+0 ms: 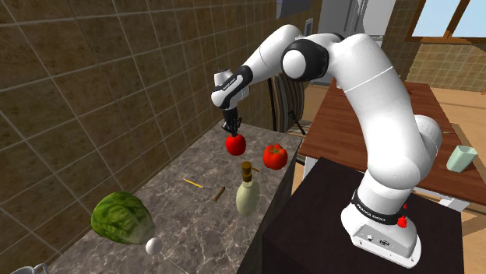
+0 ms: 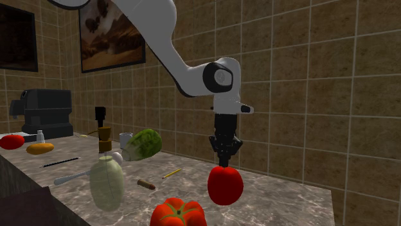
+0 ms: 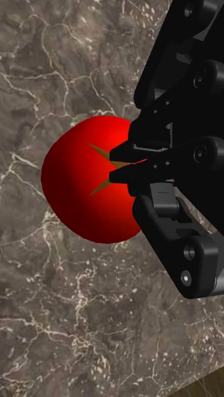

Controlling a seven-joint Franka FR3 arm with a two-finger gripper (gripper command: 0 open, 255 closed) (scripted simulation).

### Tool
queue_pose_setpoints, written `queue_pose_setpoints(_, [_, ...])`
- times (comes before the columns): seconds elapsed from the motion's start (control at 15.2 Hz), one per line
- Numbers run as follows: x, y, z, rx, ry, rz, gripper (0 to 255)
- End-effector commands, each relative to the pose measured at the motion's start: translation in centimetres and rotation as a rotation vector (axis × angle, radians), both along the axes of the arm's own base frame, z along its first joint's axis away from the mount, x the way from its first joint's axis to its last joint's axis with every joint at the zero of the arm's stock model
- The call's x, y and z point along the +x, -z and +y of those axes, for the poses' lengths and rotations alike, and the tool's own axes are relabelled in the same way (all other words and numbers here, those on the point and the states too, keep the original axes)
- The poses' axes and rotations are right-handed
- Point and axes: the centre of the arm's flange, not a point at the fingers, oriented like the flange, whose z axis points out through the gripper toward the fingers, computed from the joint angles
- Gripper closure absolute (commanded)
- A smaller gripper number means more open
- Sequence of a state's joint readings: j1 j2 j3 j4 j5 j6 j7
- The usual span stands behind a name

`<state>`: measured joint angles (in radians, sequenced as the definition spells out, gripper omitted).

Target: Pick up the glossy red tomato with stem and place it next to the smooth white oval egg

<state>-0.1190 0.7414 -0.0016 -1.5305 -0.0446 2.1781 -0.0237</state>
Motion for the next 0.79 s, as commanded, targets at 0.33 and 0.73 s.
queue_pose_setpoints(0.33, [0.0, 0.1, 0.0, 0.000, 0.000, 0.001, 255])
queue_pose_setpoints(0.73, [0.0, -3.1, 0.0, 0.000, 0.000, 0.001, 255])
